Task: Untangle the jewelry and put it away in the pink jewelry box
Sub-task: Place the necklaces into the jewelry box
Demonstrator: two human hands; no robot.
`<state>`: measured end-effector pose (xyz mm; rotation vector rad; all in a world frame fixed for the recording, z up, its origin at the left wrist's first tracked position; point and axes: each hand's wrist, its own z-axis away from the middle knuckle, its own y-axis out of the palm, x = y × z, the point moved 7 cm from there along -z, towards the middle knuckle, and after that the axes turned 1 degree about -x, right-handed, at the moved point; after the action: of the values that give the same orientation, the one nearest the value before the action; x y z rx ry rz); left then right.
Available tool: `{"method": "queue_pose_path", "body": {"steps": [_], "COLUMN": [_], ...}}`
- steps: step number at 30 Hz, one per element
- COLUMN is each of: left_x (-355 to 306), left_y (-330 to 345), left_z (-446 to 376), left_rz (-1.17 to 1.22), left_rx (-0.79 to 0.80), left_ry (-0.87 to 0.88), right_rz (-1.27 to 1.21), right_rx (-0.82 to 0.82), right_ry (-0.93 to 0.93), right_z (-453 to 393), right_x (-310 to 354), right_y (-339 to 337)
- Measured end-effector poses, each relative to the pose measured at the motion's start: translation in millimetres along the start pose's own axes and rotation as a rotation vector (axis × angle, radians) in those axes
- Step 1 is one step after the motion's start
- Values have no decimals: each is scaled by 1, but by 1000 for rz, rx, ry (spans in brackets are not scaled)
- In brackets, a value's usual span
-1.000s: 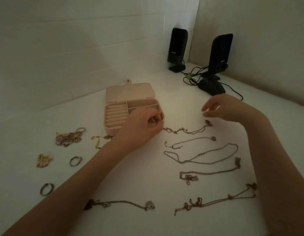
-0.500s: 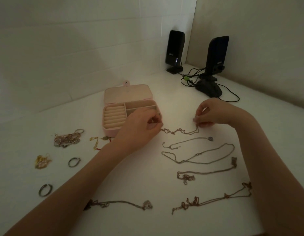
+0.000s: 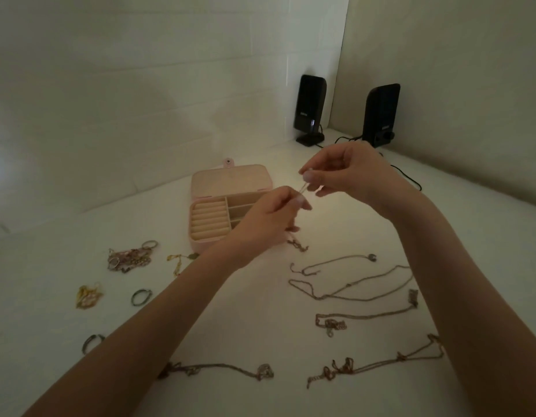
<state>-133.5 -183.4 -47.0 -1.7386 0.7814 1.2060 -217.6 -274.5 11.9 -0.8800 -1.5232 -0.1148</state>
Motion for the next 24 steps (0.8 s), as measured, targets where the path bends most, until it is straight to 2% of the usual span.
{"method": "queue_pose_path", "body": {"steps": [6,10,12,19,24], "left_x": [24,19,14,-6,-23], "left_y": [-40,-63,-71,-65,-62], "left_z": [3,-7,-11,-23,-32], "left_rz": [134,489,681,1347,1372], "left_rx": [-188,-273,-294,-174,-135], "left_ry": [-149,-143,-130,-101,-74], "right_rz": [-135,-236,-218,-198,-141], "right_rx": [-159,-236,-197,-75,200], "right_ry": [74,67,72,119,114], "right_z": [2,2,1,-3,-3], "right_x": [-15,-14,-12,-14,-18], "right_y": [-14,-19,-14,12,62]}}
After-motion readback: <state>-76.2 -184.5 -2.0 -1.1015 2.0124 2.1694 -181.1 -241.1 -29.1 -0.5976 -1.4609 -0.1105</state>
